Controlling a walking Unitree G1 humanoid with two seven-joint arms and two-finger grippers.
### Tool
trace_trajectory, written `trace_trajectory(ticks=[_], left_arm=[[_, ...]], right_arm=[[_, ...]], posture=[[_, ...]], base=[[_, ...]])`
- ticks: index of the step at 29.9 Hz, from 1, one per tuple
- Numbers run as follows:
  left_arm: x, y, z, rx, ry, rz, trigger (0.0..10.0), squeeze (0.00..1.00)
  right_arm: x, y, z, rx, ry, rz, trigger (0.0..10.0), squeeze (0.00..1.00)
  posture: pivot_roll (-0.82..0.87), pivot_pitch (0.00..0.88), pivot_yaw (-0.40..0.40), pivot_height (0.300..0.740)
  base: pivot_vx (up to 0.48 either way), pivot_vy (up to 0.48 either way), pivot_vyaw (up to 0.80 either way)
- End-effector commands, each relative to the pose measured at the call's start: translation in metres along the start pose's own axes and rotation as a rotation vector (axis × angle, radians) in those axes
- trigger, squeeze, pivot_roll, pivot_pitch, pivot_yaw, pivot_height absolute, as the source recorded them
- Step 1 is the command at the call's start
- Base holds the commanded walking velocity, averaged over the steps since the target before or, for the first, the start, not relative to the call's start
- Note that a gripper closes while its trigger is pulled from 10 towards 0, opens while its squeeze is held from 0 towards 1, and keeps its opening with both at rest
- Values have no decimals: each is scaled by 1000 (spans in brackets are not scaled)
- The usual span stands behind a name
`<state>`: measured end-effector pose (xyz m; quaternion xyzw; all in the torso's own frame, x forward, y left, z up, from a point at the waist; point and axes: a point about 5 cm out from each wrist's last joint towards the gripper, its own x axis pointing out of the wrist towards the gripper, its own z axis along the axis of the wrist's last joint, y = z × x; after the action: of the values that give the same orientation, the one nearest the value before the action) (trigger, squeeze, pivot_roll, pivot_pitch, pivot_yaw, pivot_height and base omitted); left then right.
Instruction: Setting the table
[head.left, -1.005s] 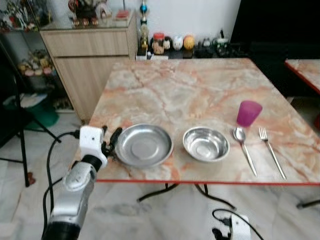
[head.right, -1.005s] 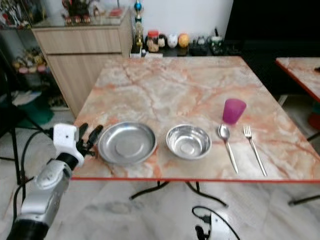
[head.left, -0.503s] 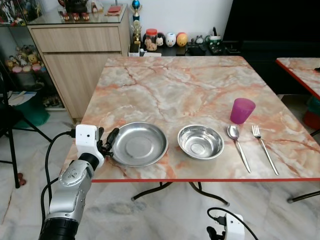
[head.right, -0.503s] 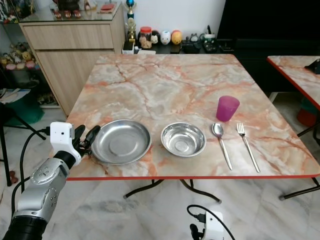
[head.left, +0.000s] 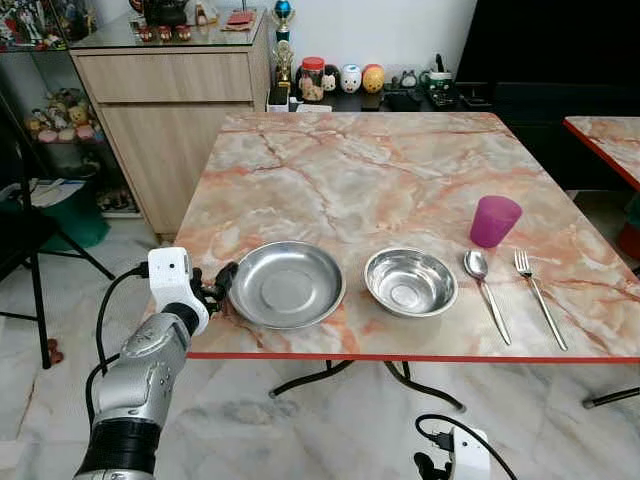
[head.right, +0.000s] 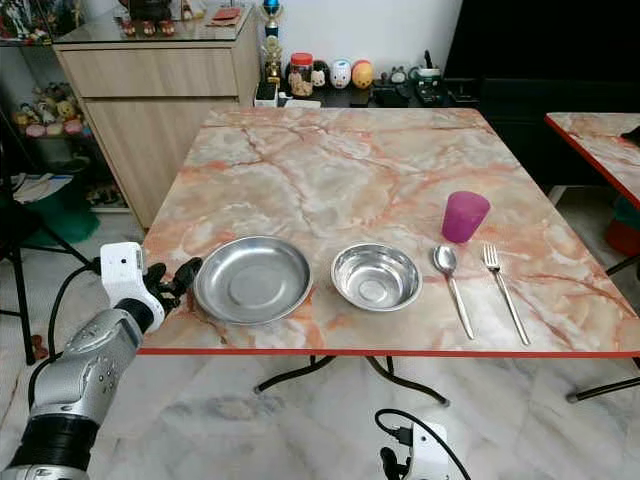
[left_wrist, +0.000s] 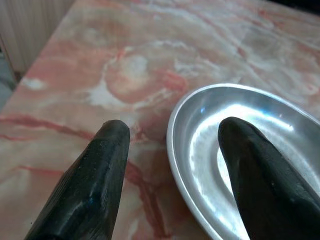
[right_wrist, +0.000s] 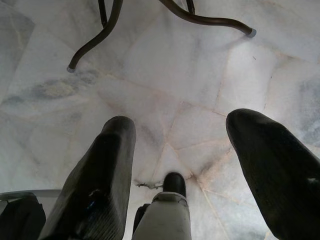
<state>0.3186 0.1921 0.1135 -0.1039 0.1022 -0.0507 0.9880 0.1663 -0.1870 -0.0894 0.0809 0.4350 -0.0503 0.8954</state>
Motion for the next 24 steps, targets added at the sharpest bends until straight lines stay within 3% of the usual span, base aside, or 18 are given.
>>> trace_trajectory(ticks=[1,7,16,24], left_arm=[[3,-1,-3,-18,40,6,10000,0],[9,-6,-13,48,84,10,10000,0],[18,-11,-16,3,89,38,10000,0],[22,-12,-15,39,96,22,10000,0]], right_arm=[[1,0,2,-1,-4,0,10000,0],[1,0,2,-2,-4,2,10000,0],[1,1,2,1,-6,4,10000,0],[1,2,2,3,-5,7,10000,0]], posture=[[55,0,-20,740],[50,0,-18,740],[45,0,-15,740],[47,0,-14,740]], base=[[0,0,0],[0,0,0],[0,0,0],[0,0,0]])
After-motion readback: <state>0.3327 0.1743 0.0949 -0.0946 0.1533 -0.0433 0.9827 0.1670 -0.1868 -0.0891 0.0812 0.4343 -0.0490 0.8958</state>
